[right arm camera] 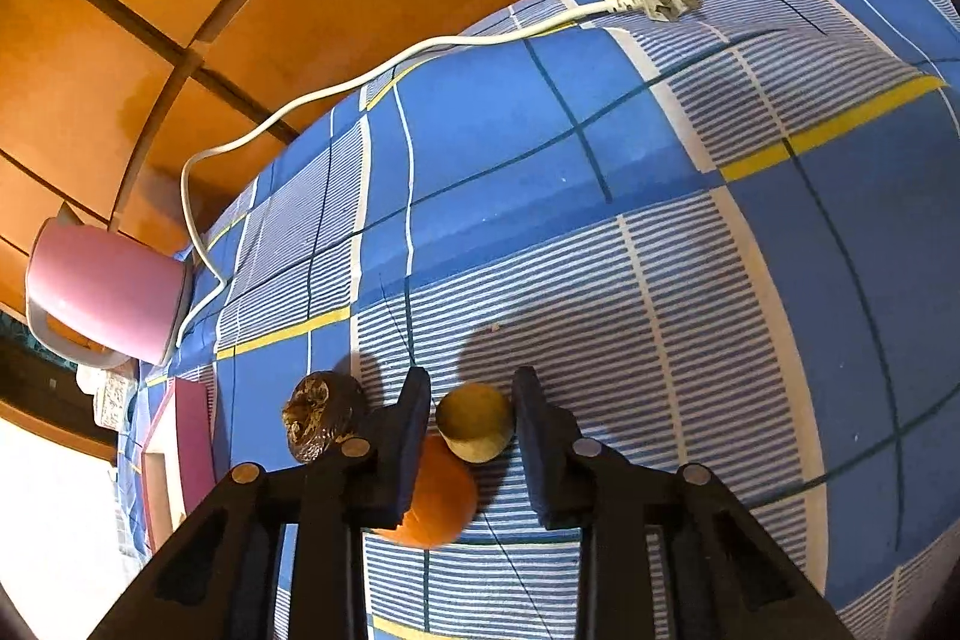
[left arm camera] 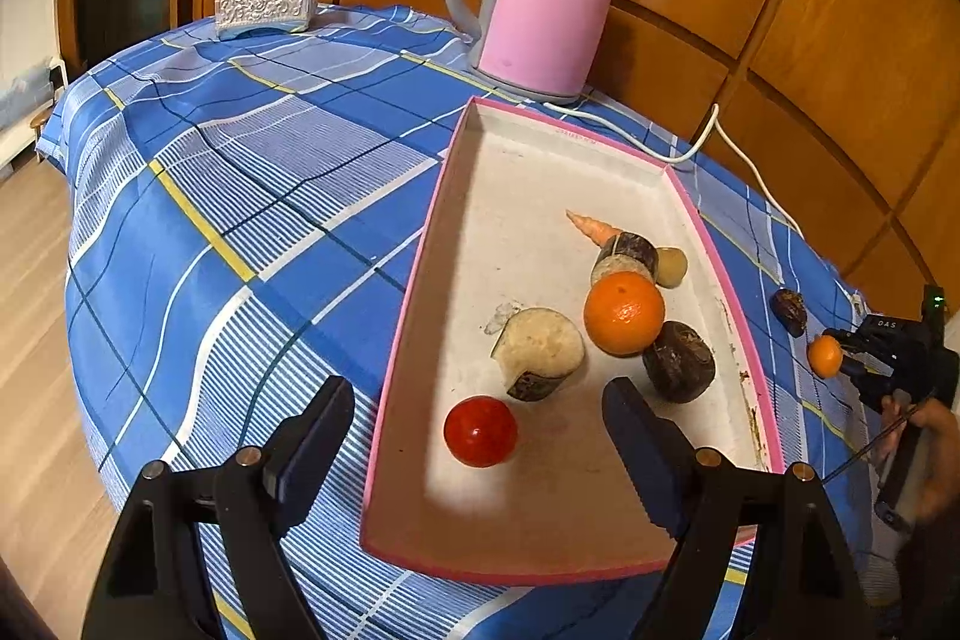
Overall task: Organize fruits
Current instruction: 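Reach the right gripper to the small yellow round fruit and grasp it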
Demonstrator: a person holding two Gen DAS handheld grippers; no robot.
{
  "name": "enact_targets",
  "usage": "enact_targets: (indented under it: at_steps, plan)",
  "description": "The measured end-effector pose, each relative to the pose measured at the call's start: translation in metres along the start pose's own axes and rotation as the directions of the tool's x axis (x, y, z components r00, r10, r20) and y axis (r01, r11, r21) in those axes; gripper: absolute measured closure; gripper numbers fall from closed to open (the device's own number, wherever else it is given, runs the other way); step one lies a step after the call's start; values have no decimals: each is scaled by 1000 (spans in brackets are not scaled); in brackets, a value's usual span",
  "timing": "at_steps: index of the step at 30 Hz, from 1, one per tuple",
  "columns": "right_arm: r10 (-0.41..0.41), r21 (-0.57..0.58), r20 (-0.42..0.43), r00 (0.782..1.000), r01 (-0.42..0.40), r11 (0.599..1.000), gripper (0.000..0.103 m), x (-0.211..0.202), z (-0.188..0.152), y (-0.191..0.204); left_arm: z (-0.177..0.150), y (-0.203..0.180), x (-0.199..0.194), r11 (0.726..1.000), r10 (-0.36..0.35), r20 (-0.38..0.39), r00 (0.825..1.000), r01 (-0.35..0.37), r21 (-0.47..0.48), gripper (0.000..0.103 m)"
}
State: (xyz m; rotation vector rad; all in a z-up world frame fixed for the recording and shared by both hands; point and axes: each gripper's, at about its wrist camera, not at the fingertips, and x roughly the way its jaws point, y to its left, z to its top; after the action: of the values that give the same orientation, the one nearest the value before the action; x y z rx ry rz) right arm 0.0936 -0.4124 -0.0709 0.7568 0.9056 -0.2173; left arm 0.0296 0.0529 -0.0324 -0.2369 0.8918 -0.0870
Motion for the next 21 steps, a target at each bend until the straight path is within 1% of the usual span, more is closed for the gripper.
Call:
enact_targets:
  at_steps: [4,10,15,21]
  plan:
    - [-6,-34,10,1000,6,999,77,0,-2,2,0,0,-1,1000,2,3,1000,-2,1,17]
    - [2,-26,21,1000,-1,1000,77,-8,-5,-4,-2,2,-2,1000,6,0,1000,-6,1,16]
    - [-23,-9,53,998,24,1000,77,-20,-9,-12,-3,2,-3,1000,3,-3,1000,-3,6,16]
    - [-62,2,84,995,62,998,77,-37,-15,-30,-5,-1,-5,1000,-3,-4,1000,3,12,16]
